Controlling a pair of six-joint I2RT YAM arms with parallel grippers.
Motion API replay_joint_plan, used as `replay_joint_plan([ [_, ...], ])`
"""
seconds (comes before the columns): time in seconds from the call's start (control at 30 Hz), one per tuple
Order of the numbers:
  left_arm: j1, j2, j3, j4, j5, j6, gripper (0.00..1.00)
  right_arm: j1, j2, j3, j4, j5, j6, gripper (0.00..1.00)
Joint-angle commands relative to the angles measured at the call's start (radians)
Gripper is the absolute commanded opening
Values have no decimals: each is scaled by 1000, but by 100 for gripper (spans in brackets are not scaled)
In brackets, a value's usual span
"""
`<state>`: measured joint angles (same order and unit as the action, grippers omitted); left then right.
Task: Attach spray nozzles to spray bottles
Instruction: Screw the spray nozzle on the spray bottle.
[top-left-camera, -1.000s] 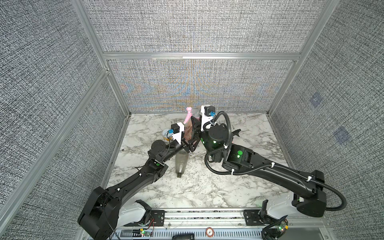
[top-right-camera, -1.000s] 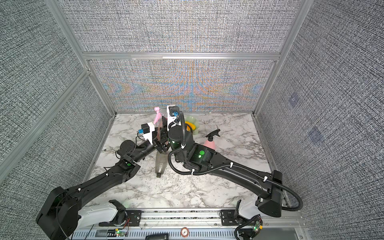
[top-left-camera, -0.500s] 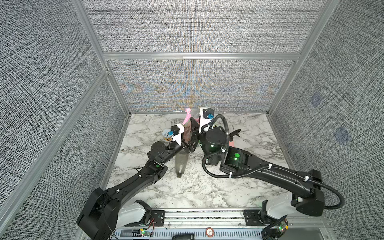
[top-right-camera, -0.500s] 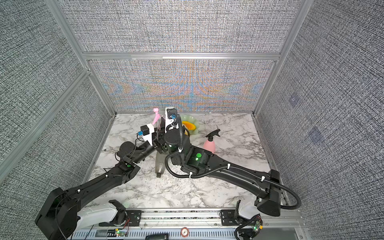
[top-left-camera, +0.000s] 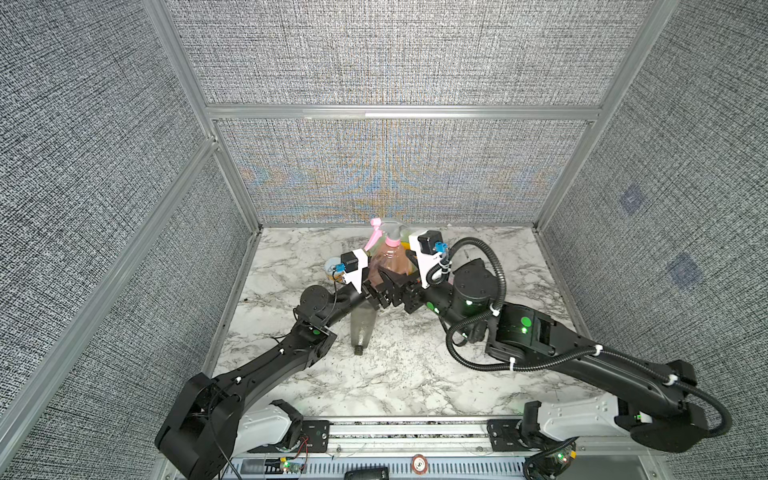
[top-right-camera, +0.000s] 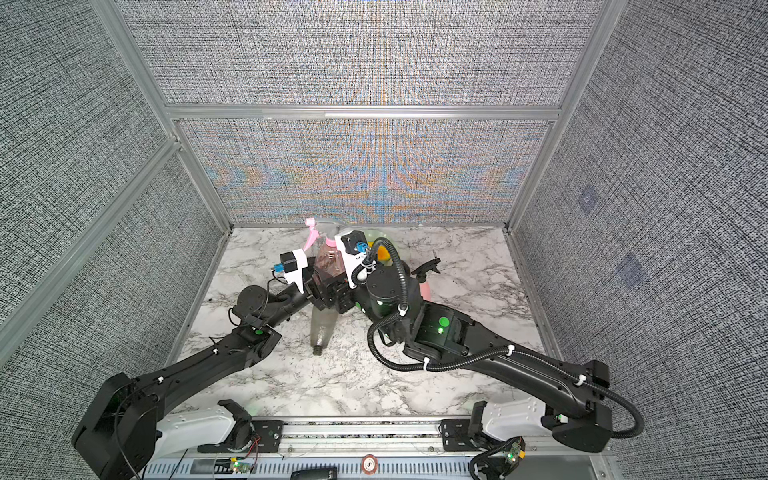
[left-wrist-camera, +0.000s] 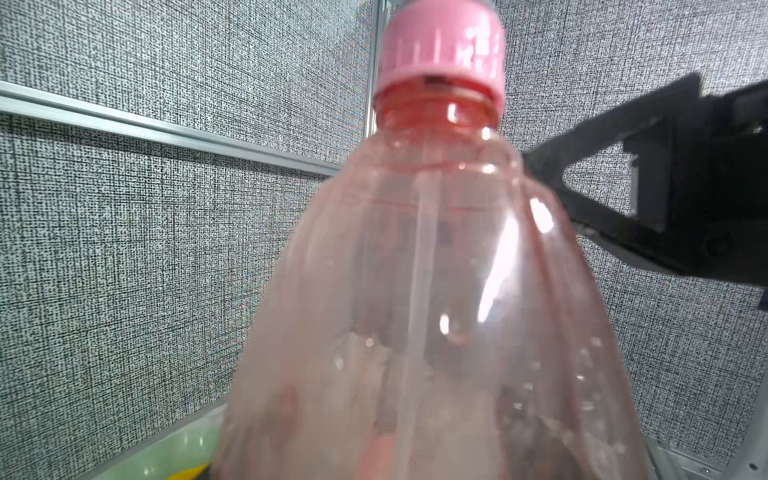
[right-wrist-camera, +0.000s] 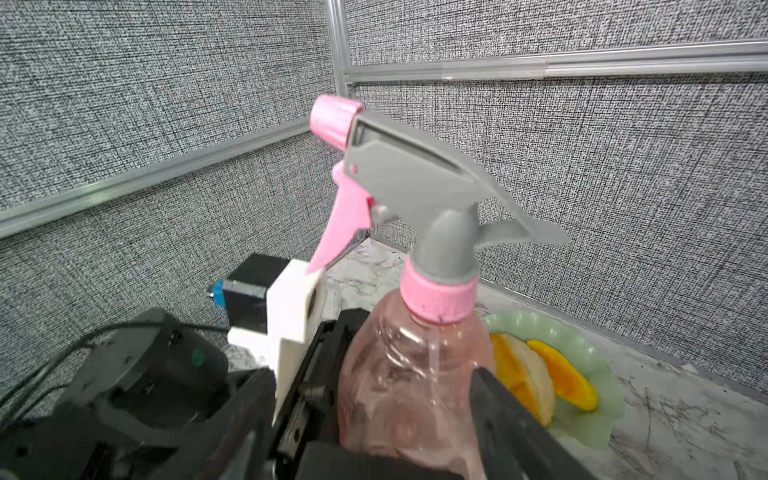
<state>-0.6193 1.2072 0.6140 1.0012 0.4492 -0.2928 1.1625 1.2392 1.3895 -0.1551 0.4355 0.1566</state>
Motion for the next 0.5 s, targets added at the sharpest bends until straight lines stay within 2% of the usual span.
replay_joint_plan([
  [0.0,3,3,5,53,55,-28,60,-53,-74,-42,-73,-156,-44,75],
  [0.07,3,7,9,57,76,-37,60,-149,-124,-85,-71,-327,-65,75],
  [0.13,3,13,14,61,100,-46,60,-271,-152,-109,-54,-591,-85,75],
  [0.2,3,23,20,66,123,-59,60,-367,-146,-107,-23,-783,-86,76],
  [0.3,3,36,23,82,155,-80,60,-456,-92,-47,-14,-1007,-83,76],
  [0.37,3,40,28,84,179,-92,60,-483,-64,-15,6,-1075,-75,76],
  [0.47,3,46,32,88,205,-104,60,-506,-14,34,25,-1106,-54,76],
])
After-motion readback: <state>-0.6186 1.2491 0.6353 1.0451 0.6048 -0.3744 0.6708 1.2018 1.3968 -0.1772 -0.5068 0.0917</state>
